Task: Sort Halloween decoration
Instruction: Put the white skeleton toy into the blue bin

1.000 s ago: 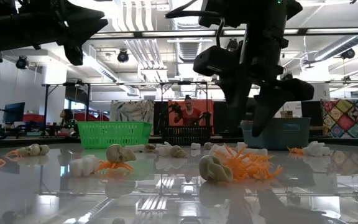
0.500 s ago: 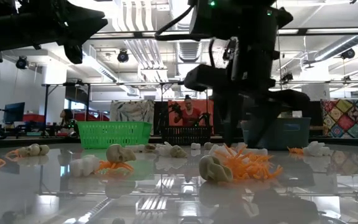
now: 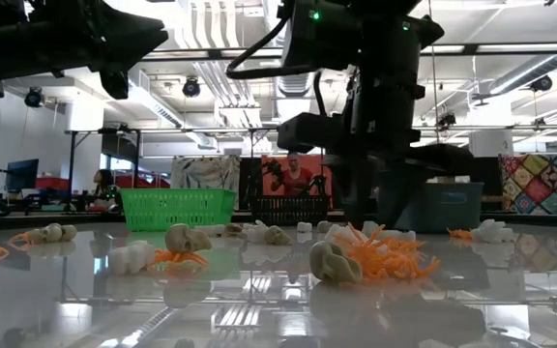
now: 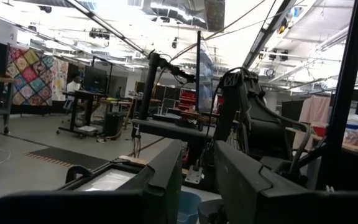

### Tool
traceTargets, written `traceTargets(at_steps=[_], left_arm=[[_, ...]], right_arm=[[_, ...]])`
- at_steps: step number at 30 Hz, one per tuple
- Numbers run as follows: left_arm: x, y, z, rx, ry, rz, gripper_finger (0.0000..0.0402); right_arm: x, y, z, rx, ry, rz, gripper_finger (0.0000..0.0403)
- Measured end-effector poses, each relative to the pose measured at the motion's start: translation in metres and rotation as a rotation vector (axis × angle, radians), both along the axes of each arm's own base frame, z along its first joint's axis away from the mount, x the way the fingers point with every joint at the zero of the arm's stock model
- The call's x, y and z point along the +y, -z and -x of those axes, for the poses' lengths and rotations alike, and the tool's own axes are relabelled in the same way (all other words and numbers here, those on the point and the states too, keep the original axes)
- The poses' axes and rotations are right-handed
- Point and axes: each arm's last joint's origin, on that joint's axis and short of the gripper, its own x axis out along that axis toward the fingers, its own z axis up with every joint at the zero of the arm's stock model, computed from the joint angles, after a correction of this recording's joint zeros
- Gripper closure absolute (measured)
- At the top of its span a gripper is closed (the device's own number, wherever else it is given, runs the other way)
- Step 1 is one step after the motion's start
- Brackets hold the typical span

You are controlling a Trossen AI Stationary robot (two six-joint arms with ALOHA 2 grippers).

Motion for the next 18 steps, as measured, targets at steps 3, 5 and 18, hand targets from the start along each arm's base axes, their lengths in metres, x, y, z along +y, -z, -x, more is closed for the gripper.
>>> traceTargets(at_steps=[3, 5, 18], left_arm=[[0.0, 0.0, 0.0, 0.0, 0.0, 0.0, 0.0323], [0.0, 0.0001, -0.0001, 0.001, 0.0, 0.0, 0.0323], [0.0, 0.0, 0.0, 0.0, 0.0, -0.001, 0.0323]], right_arm=[[0.0, 0.0011, 0.0, 0.004, 0.0, 0.001, 0.0303], [0.0, 0.0011, -0.0001, 0.003, 0.0, 0.001, 0.0315], [0.0, -0.0006, -0.0001, -0.006, -0.031, 0.006, 0.0371]])
